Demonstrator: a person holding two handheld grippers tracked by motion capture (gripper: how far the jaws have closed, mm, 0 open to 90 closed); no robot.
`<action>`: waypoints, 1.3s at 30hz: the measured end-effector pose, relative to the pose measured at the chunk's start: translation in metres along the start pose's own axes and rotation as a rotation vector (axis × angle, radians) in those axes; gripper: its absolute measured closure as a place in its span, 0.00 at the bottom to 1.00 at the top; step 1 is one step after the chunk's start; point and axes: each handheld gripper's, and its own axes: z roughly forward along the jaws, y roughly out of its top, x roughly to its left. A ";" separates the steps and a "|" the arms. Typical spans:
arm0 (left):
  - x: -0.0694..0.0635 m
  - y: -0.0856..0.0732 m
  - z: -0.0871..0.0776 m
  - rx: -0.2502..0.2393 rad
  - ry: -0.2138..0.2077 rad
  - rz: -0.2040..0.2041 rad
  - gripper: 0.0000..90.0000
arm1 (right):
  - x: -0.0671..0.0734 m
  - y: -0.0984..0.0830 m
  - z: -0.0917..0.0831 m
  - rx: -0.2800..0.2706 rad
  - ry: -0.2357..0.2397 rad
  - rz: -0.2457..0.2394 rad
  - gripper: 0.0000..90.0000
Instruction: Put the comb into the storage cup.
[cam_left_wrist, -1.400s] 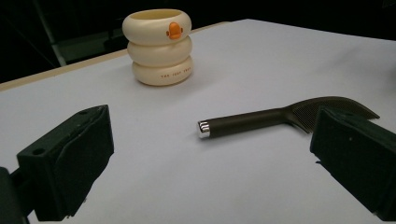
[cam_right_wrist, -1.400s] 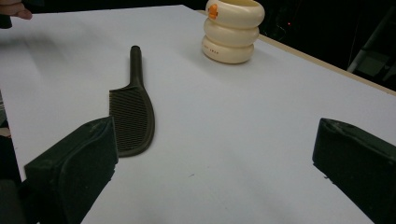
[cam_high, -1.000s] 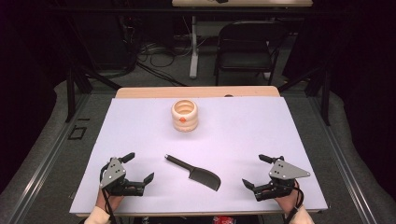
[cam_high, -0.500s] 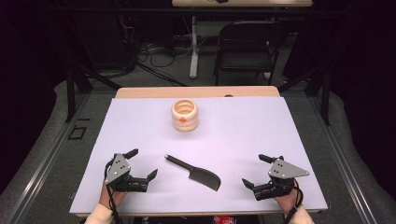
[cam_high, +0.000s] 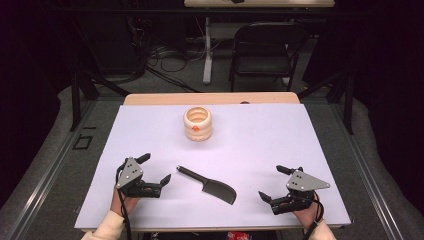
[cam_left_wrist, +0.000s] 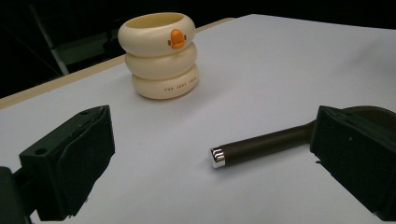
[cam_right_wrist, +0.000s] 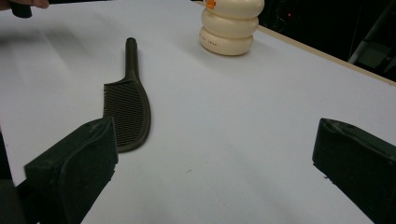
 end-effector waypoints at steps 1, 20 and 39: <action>0.001 0.001 0.001 0.005 -0.003 -0.001 0.00 | 0.000 0.000 0.000 0.000 0.000 0.000 0.00; 0.006 0.011 0.027 0.081 -0.001 -0.010 0.00 | 0.000 0.000 0.001 0.007 -0.001 -0.001 0.00; 0.007 0.020 0.059 0.178 -0.005 -0.002 0.08 | 0.000 0.000 0.003 0.011 0.002 -0.003 0.00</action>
